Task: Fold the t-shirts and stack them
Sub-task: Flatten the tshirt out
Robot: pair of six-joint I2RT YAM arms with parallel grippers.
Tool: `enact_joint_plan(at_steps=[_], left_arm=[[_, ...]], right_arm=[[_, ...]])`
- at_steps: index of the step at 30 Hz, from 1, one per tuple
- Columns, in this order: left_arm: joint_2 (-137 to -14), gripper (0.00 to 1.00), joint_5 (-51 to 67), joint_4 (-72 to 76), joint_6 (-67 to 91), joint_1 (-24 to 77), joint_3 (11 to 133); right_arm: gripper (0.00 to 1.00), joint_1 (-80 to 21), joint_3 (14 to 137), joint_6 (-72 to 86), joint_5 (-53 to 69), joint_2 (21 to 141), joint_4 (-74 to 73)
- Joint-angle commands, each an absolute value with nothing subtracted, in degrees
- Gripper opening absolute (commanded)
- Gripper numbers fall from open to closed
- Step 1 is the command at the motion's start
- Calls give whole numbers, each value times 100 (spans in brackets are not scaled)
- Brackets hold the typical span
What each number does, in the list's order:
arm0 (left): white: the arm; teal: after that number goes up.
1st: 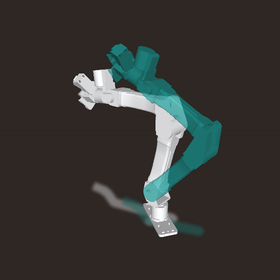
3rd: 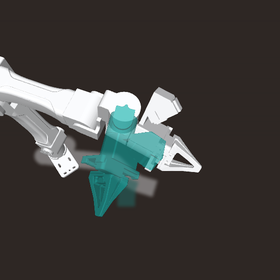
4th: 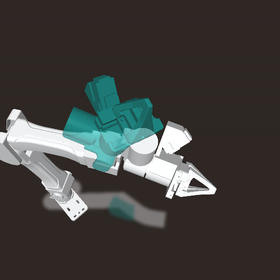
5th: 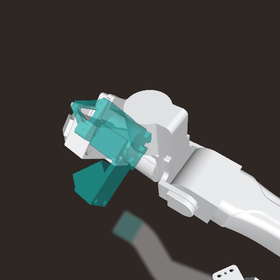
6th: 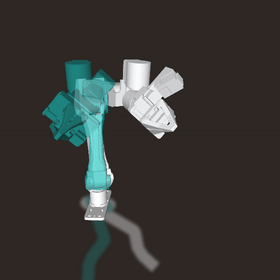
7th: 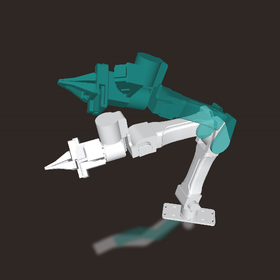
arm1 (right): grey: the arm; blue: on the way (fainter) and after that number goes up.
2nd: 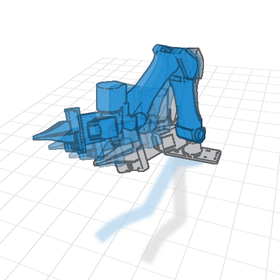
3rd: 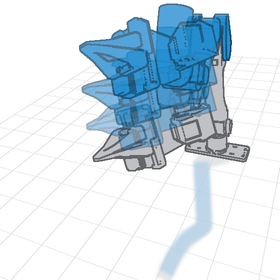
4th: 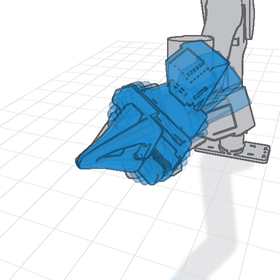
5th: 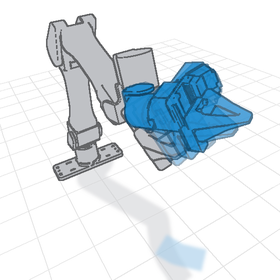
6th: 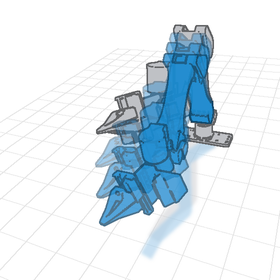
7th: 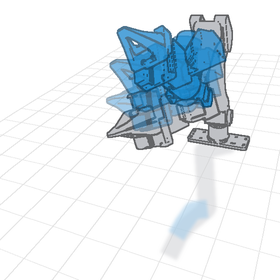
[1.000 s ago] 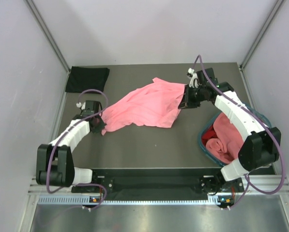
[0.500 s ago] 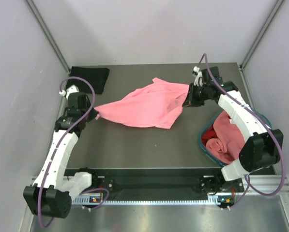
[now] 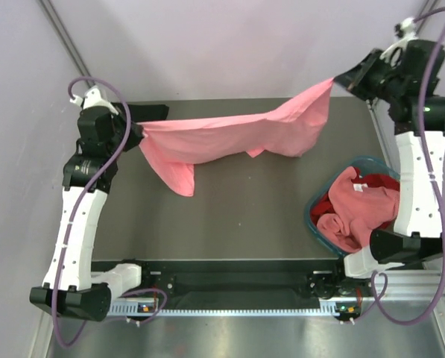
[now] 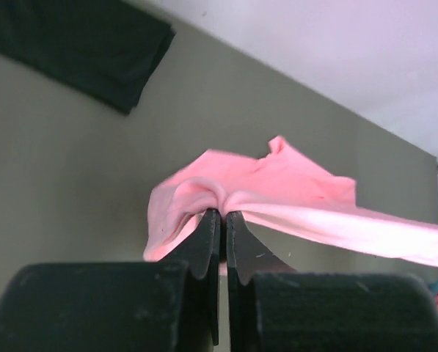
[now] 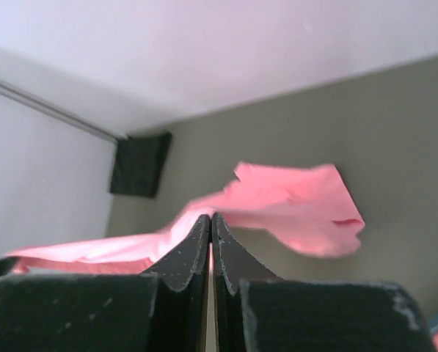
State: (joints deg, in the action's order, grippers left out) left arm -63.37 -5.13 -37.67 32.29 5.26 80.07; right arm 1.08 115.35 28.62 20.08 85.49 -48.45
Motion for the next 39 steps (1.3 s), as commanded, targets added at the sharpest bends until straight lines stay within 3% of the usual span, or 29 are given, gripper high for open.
enact_joint_plan(at_steps=[1,12,20,26,34,39], left_arm=[[-6398,0,-220,-3358,2700,519,8674],[-5784,0,466,-3059,1653,1010,9298],[-4572,0,-156,-3164,1222,1266,9378],[-4298,0,-360,-3270,1073,1266,9545],[-4631,0,-615,-3243,1055,1266,8738],[-5000,0,-615,-3243,1055,1266,8113]], right_arm=[[0,526,12451,3435,2381,8622,-4659],[0,642,12788,3964,3216,7393,-2989],[0,589,12726,4140,3191,6040,-2505],[0,598,12815,4473,2945,5722,-2119],[0,598,10534,4579,2839,5730,-628],[0,502,9213,4491,2848,6388,446]])
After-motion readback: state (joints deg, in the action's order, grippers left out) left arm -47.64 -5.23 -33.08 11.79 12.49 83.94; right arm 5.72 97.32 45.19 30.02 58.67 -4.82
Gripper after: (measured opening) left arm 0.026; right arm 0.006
